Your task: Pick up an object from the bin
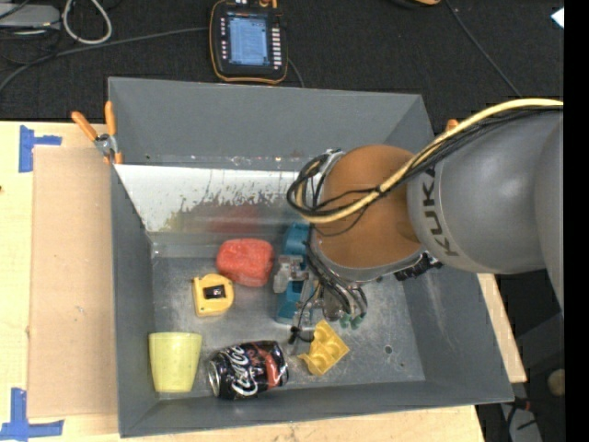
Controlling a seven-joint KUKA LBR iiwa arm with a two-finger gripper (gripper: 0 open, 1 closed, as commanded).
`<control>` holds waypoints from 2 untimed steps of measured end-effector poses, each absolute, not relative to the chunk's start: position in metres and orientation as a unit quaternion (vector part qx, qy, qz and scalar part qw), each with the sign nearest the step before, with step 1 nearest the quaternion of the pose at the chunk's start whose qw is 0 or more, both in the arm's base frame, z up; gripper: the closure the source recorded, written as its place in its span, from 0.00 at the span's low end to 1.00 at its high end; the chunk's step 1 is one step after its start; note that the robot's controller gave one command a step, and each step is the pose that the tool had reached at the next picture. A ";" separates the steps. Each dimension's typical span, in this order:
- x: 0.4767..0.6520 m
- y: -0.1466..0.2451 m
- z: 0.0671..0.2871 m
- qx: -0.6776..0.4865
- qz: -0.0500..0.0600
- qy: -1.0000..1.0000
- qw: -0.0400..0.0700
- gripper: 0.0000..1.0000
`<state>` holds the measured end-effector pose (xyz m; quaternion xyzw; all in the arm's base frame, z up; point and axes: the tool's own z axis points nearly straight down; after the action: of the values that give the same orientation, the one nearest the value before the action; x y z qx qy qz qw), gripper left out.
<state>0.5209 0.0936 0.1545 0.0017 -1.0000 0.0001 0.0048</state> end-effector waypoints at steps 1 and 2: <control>0.523 0.093 0.159 -0.001 0.000 -1.000 0.001 0.00; 0.490 0.125 0.111 -0.047 0.000 -0.999 0.005 0.00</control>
Offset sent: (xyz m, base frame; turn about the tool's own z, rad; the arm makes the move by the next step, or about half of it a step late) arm -0.0295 0.0310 -0.0421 0.0988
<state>0.4902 0.1254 0.1115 -0.0470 -0.9989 0.0004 0.0047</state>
